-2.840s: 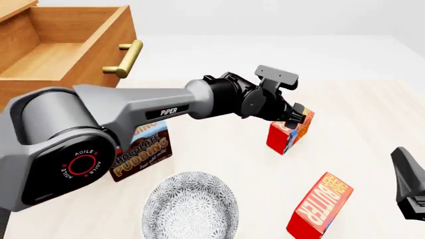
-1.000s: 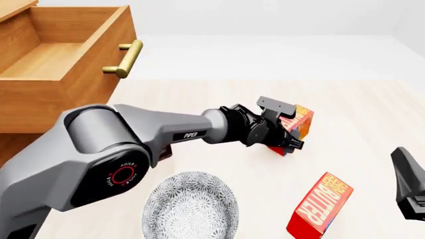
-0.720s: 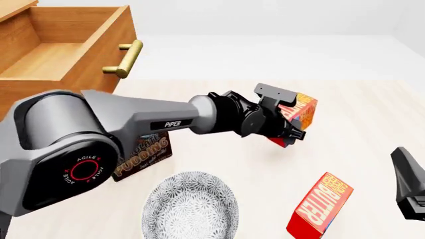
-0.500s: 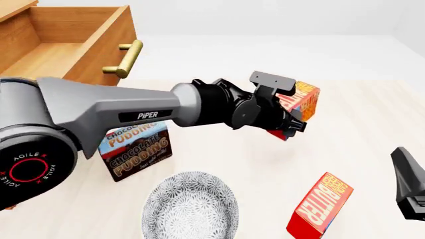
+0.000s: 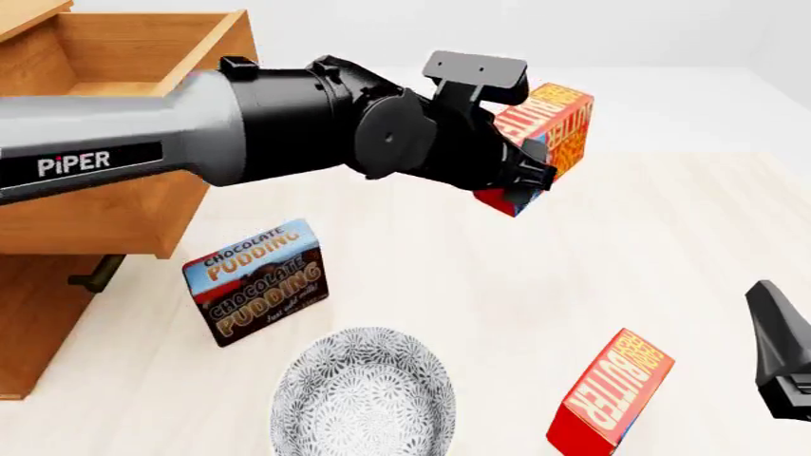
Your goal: Put the butter at the front in the top drawer of the cabinet and close it.
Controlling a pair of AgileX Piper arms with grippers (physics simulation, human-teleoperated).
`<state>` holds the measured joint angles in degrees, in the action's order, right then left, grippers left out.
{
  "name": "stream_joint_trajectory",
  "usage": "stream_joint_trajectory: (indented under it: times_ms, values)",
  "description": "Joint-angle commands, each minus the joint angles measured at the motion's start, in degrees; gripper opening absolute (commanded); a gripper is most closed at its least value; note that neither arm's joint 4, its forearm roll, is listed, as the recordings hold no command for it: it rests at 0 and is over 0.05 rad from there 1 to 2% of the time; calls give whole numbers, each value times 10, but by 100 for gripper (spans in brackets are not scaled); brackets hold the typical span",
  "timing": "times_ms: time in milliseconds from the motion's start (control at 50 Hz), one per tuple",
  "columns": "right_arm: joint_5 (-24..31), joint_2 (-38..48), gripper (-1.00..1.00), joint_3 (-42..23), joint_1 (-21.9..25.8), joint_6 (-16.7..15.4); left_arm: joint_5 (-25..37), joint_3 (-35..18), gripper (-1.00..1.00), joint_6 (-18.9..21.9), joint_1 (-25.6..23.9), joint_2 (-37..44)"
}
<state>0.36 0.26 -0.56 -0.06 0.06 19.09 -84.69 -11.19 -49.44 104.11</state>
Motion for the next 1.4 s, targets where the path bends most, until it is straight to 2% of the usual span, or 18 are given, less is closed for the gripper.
stream_joint_trajectory:
  times_ms: [20,180,380,560,660,1180,1400]
  values:
    - [-3,1,100,1,0,0,70,-10,-100,39,28,-86]
    - [-3,1,100,1,0,0,129,-25,-100,58,67,-122]
    - [-1,0,100,1,0,0,183,-34,-100,46,94,-163]
    - [-1,0,100,1,0,0,211,-37,-100,43,115,-189]
    - [0,-1,100,1,0,0,232,-41,-100,35,143,-209]
    - [0,-1,100,1,0,0,320,-81,-100,45,239,-268]
    - [0,-1,100,1,0,0,348,-97,-100,62,285,-274]
